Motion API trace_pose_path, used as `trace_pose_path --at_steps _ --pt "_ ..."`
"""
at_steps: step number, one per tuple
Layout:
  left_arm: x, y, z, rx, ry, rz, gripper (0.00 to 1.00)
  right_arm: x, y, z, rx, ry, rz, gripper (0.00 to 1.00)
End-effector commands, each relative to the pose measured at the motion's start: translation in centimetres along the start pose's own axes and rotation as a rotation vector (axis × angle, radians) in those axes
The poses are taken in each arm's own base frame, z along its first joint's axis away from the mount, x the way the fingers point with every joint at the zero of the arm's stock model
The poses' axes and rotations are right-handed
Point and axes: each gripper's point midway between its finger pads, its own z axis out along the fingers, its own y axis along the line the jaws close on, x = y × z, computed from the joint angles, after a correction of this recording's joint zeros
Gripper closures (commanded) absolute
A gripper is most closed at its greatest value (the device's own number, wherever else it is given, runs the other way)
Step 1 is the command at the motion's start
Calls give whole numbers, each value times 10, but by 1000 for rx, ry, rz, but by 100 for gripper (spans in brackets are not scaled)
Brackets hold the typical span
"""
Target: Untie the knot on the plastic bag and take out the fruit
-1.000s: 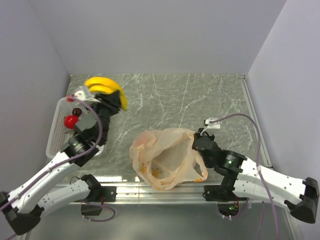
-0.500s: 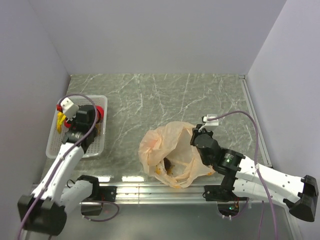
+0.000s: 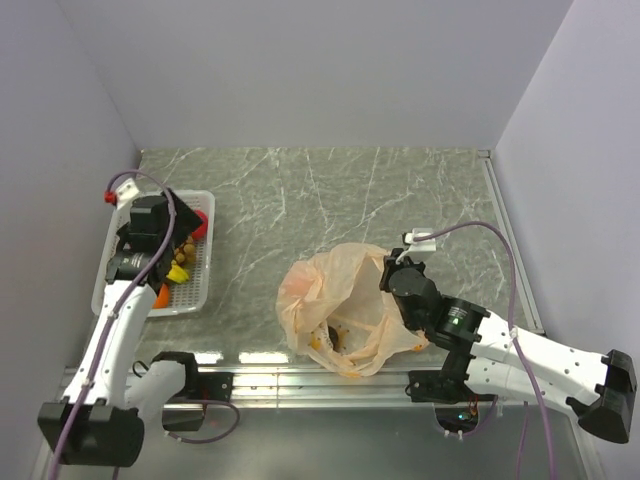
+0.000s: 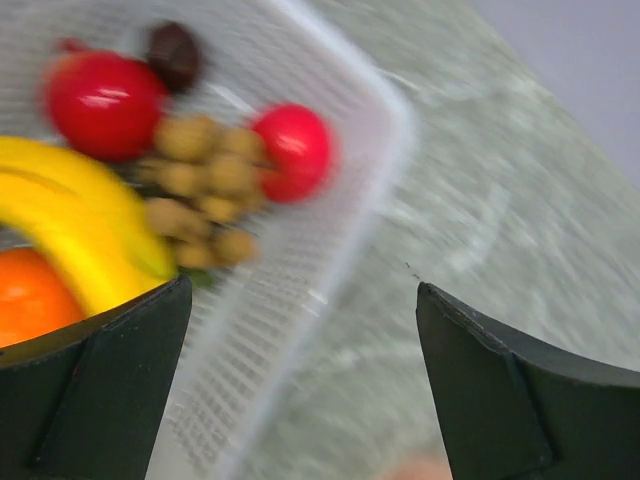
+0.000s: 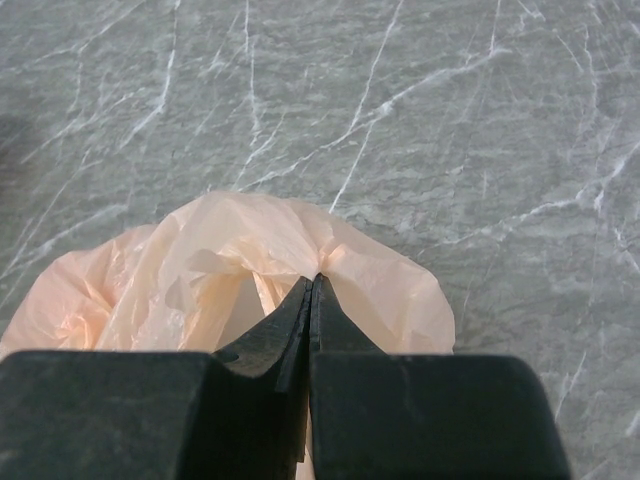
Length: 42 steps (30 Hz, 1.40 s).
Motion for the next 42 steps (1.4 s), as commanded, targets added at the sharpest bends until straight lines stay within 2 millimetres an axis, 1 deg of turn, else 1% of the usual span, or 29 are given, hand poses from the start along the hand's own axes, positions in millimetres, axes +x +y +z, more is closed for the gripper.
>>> trace_pose_path --at_steps 1,2,4,5,7,8,9,10,11,13,14,15,16,17,18,19,21,22,23,26,29,30,31,33,35,37,38,40,42 --pt "8 -59 -48 265 84 74 2 -17 8 1 -5 -37 18 100" --pt "25 -81 -68 352 131 96 3 -16 8 2 -3 -34 15 100" --pt "42 -108 -97 474 181 110 7 -14 9 4 1 -28 3 100" --pt "67 -129 -125 576 255 126 9 -14 10 4 1 -28 6 100" --pt "93 -150 -154 685 335 131 14 -12 10 5 6 -20 1 100" --pt "118 -163 -189 779 413 153 17 -9 9 5 14 -13 -6 100" --pt "134 -171 -204 816 449 172 20 -9 8 5 18 -11 -8 100" --pt "141 -181 -220 850 451 162 26 -9 8 6 20 -8 -7 100" --pt "166 -185 -257 937 513 227 27 -7 8 6 22 -4 -11 100" --pt "193 -199 -284 980 543 300 30 -6 8 6 24 1 -13 100" --pt "213 -197 -310 1028 581 362 30 -5 7 6 26 4 -14 100" --pt "233 -204 -318 1025 595 413 31 -4 6 6 31 3 -10 100" --pt "245 -205 -325 1029 604 450 34 -5 5 5 31 3 -7 100" --pt "260 -199 -329 1015 622 507 35 -3 3 5 38 6 -11 100" --pt "278 -201 -327 983 626 551 37 -3 2 5 41 5 -6 100" --pt "286 -199 -326 965 630 570 40 -4 1 4 41 2 0 100" --pt "301 -192 -312 895 619 600 43 -3 -3 2 51 4 -3 100" --pt "303 -189 -307 871 614 595 48 -4 -5 1 54 0 3 100" --pt "307 -183 -297 832 600 586 50 -4 -6 0 56 0 5 100" --pt "316 -171 -280 779 599 591 51 -4 -10 -1 60 -5 14 100" --pt "337 -161 -261 721 651 615 48 -3 -10 -2 59 -7 16 100" --pt "350 -151 -251 690 670 647 47 -4 -10 -2 58 -8 17 100" --pt "356 -147 -246 670 691 653 47 -3 -10 -1 61 -6 10 100" --pt "360 -139 -229 608 679 670 47 -4 -11 -1 69 -5 11 100" --pt "351 -131 -209 539 625 681 46 -3 -11 -1 74 -1 10 100" --pt "340 -126 -196 496 586 676 45 -2 -14 -2 84 -1 7 100" --pt "335 -118 -184 452 580 679 44 -1 -15 -2 87 0 9 100" --pt "326 -114 -178 434 581 647 41 -1 -16 -2 88 -2 13 100" --pt "324 -106 -176 435 601 627 39 -2 -15 -3 84 -4 24 100"
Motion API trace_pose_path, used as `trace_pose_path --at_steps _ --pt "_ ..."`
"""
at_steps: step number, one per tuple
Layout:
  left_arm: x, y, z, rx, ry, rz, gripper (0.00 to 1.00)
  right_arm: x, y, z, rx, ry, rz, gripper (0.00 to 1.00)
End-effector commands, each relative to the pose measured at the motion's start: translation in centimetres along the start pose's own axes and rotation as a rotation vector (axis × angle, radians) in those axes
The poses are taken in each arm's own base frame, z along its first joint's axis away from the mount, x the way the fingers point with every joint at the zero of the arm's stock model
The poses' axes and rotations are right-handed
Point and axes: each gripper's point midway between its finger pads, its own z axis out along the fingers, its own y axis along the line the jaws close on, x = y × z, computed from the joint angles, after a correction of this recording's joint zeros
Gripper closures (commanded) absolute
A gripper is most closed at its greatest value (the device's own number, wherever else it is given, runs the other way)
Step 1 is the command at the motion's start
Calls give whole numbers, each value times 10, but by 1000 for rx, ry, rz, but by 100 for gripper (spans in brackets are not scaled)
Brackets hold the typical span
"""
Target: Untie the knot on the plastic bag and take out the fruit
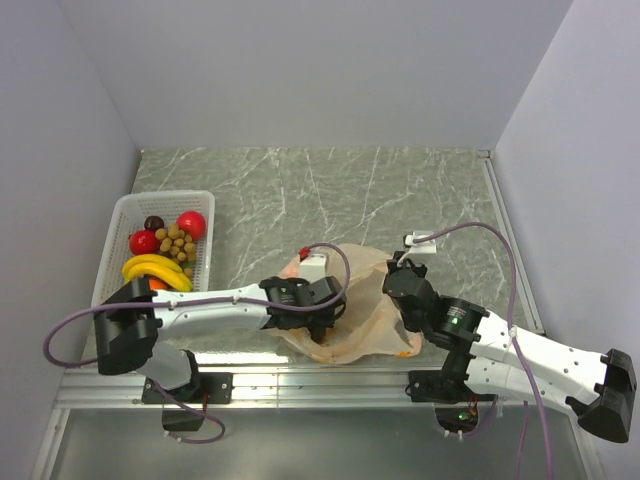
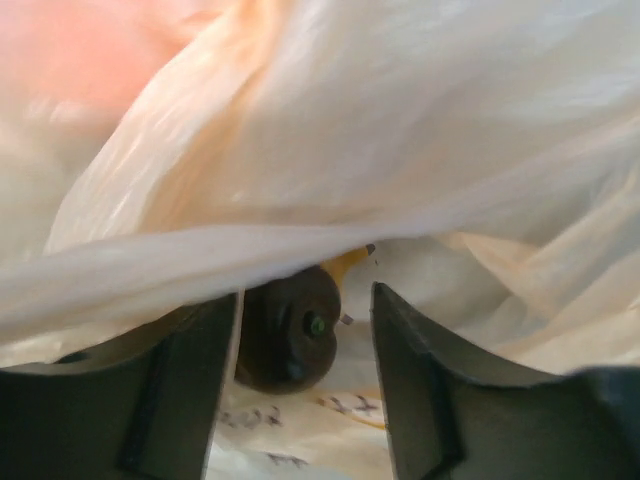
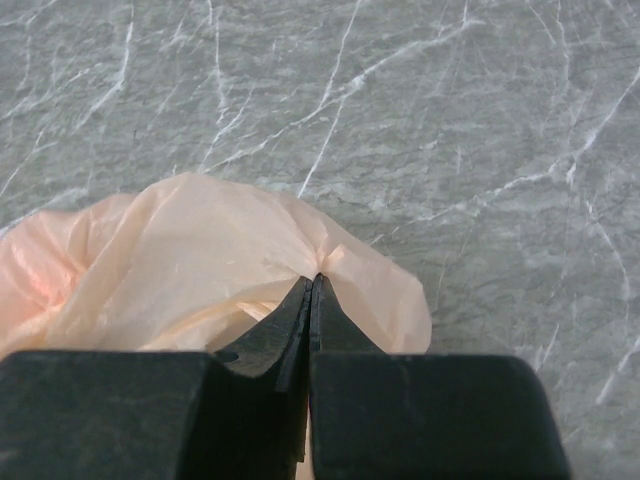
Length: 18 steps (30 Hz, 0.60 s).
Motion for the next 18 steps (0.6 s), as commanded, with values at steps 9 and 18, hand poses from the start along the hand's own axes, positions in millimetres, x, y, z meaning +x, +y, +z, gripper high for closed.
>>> trace_pose_path --at_steps 9,18 --pt "36 39 2 19 79 -48 13 -7 12 0 -25 -7 70 100" --pt "5 10 5 139 -55 -54 6 -1 20 1 -44 12 76 100"
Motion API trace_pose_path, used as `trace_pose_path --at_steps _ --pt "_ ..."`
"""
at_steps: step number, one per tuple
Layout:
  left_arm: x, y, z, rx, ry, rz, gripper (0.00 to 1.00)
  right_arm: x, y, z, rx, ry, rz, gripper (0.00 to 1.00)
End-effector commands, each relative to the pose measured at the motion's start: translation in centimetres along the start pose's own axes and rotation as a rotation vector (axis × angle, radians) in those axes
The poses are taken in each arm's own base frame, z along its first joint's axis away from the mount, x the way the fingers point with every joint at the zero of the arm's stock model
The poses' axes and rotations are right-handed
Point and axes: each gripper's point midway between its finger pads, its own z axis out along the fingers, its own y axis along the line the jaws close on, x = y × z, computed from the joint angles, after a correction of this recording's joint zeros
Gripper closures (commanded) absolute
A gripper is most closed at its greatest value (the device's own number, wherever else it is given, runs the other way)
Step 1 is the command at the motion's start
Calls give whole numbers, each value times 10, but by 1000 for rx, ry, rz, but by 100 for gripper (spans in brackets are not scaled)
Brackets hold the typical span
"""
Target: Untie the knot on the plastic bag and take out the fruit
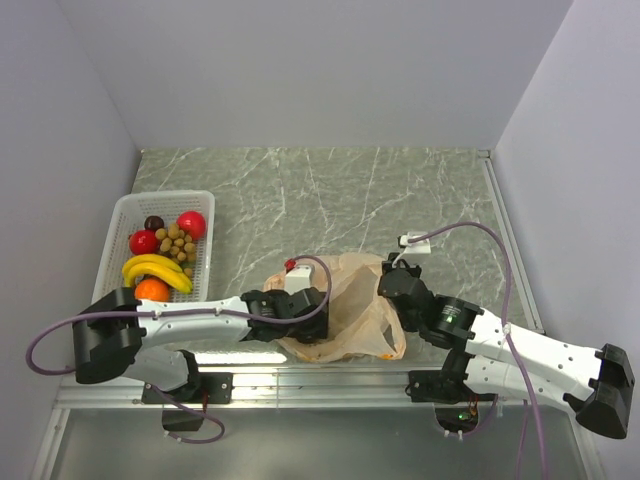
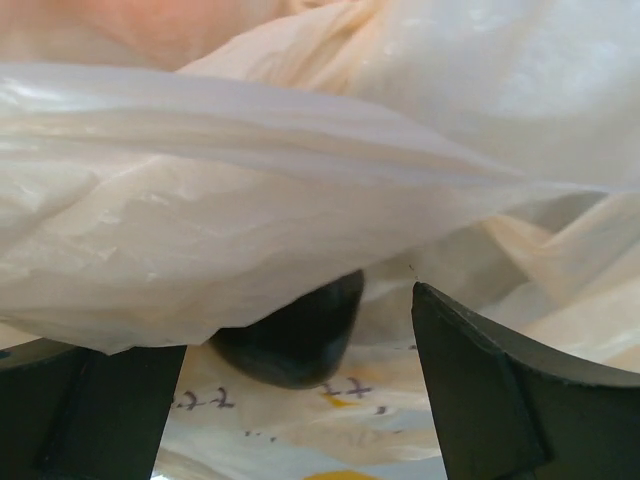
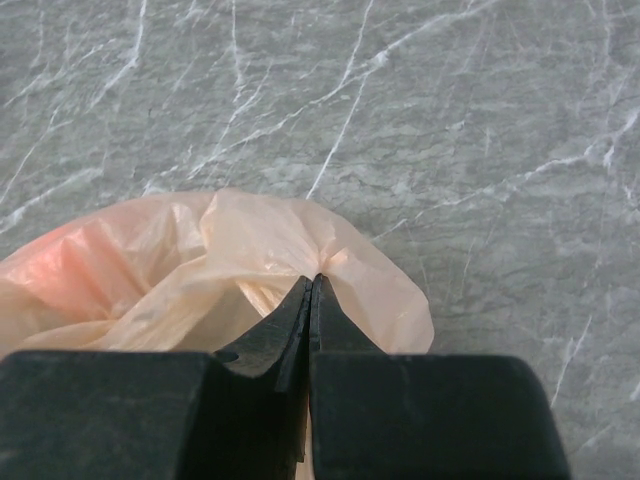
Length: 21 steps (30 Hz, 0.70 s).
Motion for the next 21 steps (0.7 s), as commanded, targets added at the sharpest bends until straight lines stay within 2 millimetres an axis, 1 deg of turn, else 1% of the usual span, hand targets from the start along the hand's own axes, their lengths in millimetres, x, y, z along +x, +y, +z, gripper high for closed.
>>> trace_pose_path --at_steps 1,2,3,4,5,6,7,8,9,10,13,17,21 --pt "-22 -28 1 102 -79 0 6 -13 8 -2 -13 -32 59 100" --pt "-23 -34 2 122 -68 0 6 -12 8 -2 -13 -29 60 100" --pt "-21 -35 5 113 -58 7 7 -11 7 -2 -12 -26 58 100" --pt "-21 -35 6 104 -53 11 10 -11 6 -3 -10 -28 59 100" --pt "-24 -40 4 109 -49 10 11 -10 5 -3 -8 -27 59 100" --pt "-19 -34 7 72 -27 21 12 -9 5 -3 -6 -25 58 100" --pt "-18 -34 6 60 -22 15 17 -10 3 -3 -4 -28 61 100" --pt "-19 -37 4 58 -20 18 19 -8 3 -3 -4 -27 64 100" --pt "-15 -33 3 37 -6 30 21 -9 3 -3 -5 -29 66 100" --pt "-10 -35 2 32 6 43 23 -8 4 -4 -8 -29 66 100" --pt "2 -39 0 14 33 80 23 -6 4 -2 -7 -24 64 100" --pt "14 -38 9 -20 69 108 21 -6 7 -1 -10 -20 61 100" --pt "14 -36 13 -65 74 134 16 -9 6 -3 -11 -24 65 100"
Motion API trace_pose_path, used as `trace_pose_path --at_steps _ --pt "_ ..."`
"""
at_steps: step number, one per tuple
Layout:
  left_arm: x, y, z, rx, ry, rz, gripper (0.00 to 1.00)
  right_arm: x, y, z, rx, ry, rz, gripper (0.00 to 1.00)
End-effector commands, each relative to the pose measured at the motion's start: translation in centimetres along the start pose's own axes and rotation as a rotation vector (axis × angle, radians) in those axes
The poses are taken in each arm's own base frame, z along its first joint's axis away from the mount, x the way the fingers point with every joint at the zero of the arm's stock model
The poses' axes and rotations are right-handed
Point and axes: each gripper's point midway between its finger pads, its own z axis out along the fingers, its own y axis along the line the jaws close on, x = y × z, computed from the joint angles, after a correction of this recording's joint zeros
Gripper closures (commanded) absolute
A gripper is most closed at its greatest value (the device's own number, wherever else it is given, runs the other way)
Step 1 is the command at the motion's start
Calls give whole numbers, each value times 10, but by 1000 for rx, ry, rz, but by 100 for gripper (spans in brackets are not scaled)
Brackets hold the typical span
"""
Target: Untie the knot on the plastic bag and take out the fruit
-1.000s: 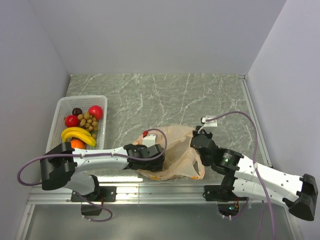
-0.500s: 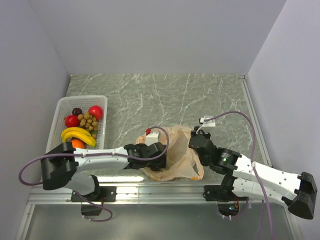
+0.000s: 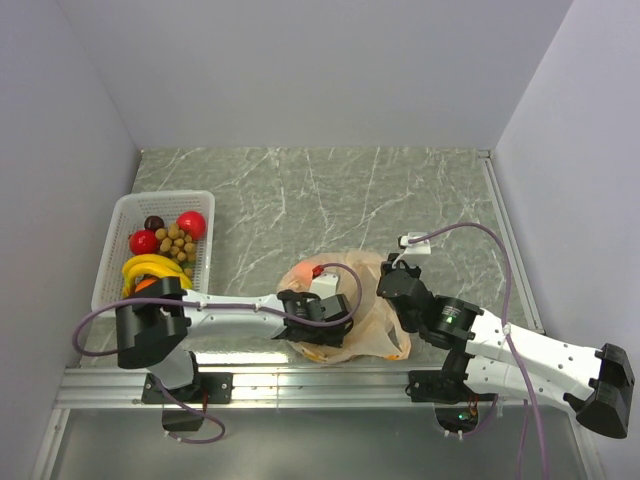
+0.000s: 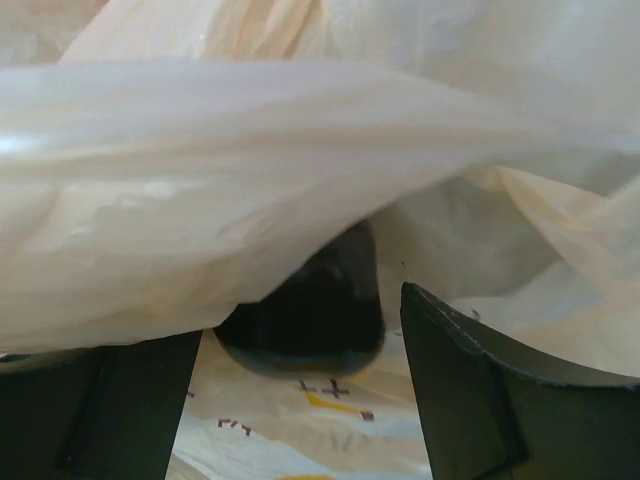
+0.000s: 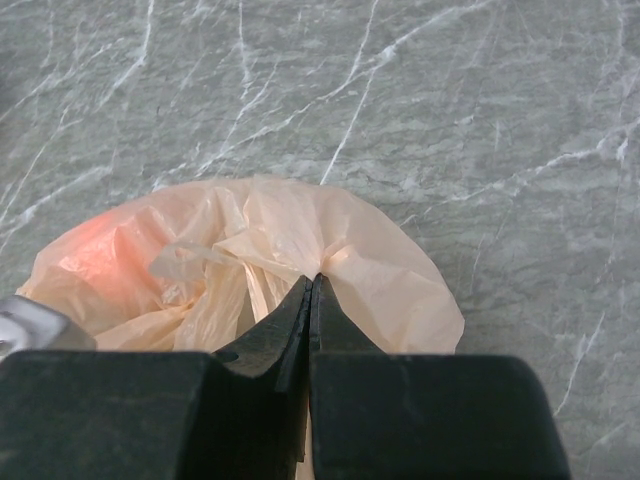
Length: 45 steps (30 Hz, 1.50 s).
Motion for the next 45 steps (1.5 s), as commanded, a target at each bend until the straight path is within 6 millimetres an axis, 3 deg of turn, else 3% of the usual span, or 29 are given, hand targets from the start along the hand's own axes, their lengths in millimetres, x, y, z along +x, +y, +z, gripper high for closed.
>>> trace_pose_path --at_steps 1,6,13,16,22,26,30,31,33,35,36,37,39,40,41,42,45 --pt "-7 -4 -4 -26 -8 11 16 -11 3 -2 -2 -32 45 100" --pt "-14 -11 -7 -21 -38 27 26 -11 0 -3 2 -37 49 100" --pt "-44 -34 -43 102 -157 23 47 -10 -6 -3 33 -43 33 100" --pt "-53 -46 -62 211 -194 46 50 -8 -9 -2 46 -44 25 100" --pt "-59 -75 -112 483 -219 158 49 -5 -14 1 88 -38 8 100" --pt "-81 -88 -163 678 -287 180 47 6 -16 5 115 -10 -16 100" --pt "-117 -75 -193 788 -360 115 46 12 -17 8 133 9 -31 100" --pt "-137 -58 -199 767 -415 64 46 13 -17 8 133 13 -30 100" --pt "-155 -31 -195 676 -450 6 46 13 -17 7 129 12 -28 100" --pt "-198 28 -190 441 -571 -132 46 14 -18 6 123 12 -28 100" --pt "-208 51 -187 349 -598 -177 45 11 -18 5 117 6 -20 100" --pt "-219 93 -180 210 -611 -242 45 13 -19 4 112 8 -21 100" --pt "-229 147 -171 27 -639 -331 45 10 -18 3 96 1 -6 100" --pt "-232 193 -165 -84 -640 -419 45 11 -17 2 90 1 -6 100" --pt "-231 216 -160 -139 -628 -463 44 10 -17 1 88 0 -2 100" --pt "-228 251 -155 -206 -614 -528 42 10 -17 1 87 1 -2 100" --pt "-217 294 -147 -302 -586 -598 36 8 -19 0 93 -2 0 100"
